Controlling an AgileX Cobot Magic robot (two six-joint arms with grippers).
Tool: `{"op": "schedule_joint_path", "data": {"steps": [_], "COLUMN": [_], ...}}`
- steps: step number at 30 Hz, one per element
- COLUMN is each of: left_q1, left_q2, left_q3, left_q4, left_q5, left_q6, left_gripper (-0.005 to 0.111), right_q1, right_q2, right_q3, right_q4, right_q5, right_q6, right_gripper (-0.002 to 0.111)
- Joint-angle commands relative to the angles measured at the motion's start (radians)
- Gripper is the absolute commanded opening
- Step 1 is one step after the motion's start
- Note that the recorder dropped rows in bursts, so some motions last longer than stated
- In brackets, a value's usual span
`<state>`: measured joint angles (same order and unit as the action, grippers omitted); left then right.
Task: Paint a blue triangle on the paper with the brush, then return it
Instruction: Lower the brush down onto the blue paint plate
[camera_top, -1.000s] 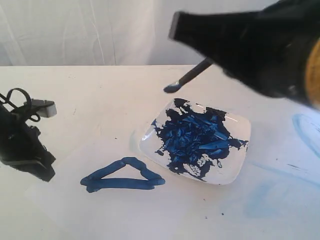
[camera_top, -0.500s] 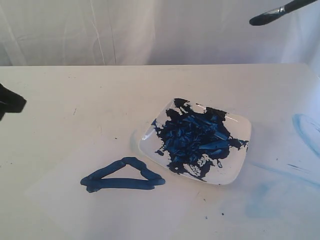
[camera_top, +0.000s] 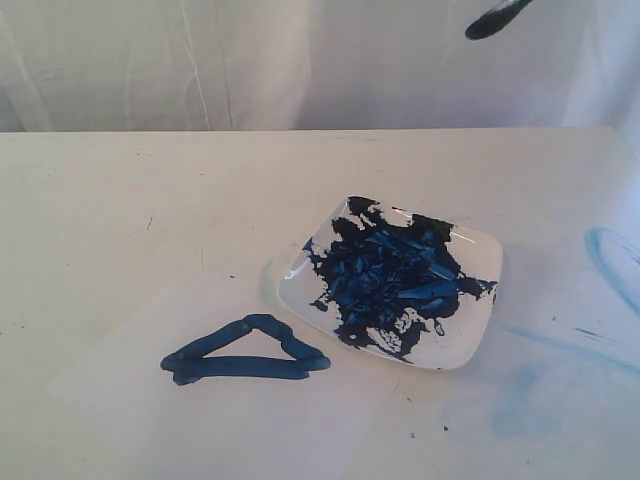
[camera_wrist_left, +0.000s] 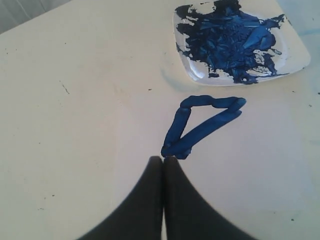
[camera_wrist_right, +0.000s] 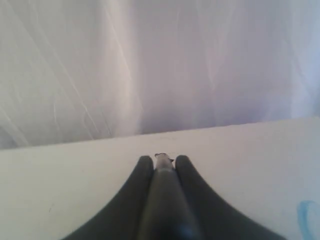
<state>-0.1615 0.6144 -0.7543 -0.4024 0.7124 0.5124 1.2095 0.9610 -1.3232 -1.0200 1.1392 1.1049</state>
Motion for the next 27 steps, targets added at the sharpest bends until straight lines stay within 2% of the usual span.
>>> {"op": "schedule_joint_path", "data": {"steps": [1, 4, 8, 14, 18, 22, 27], "left_q1": [-0.001, -0.001, -0.001, -0.001, -0.001, -0.001, -0.001], "left_q2": [-0.039, -0.048, -0.048, -0.048, -0.048, -0.048, -0.048], "left_q3": [0.057, 0.088, 0.134, 0.182, 0.209, 0.223, 0.233], "left_q4": [-0.021, -0.039, -0.061, -0.085, -0.144, -0.146, -0.166], "left_q5": [0.016, 0.016, 0.014, -0.009, -0.017, -0.046, -0.070], "left_q6": [-0.020, -0.020, -0.020, -0.010, 0.069, 0.072, 0.070], "left_gripper": [0.000, 0.000, 0.000, 0.000, 0.000, 0.000, 0.000], "right_q1": [-0.174, -0.299, -0.469, -0.764, -0.922, -1.032, -1.052], "right_q2": [0.125, 0.190, 0.275, 0.418, 0.528, 0.648, 0.742], "right_q3": [-0.075, -0.089, -0.100, -0.116, -0.150, -0.167, -0.167], "right_q4": [0.243, 0.412, 0.697, 1.267, 1.590, 1.712, 1.710], "right_q5": [-0.124, -0.225, -0.283, -0.260, -0.153, -0.051, -0.064], "right_q6": [-0.190, -0.277, -0.523, -0.947, -1.190, -1.291, -1.287], "right_gripper": [0.000, 0.000, 0.000, 0.000, 0.000, 0.000, 0.000]}}
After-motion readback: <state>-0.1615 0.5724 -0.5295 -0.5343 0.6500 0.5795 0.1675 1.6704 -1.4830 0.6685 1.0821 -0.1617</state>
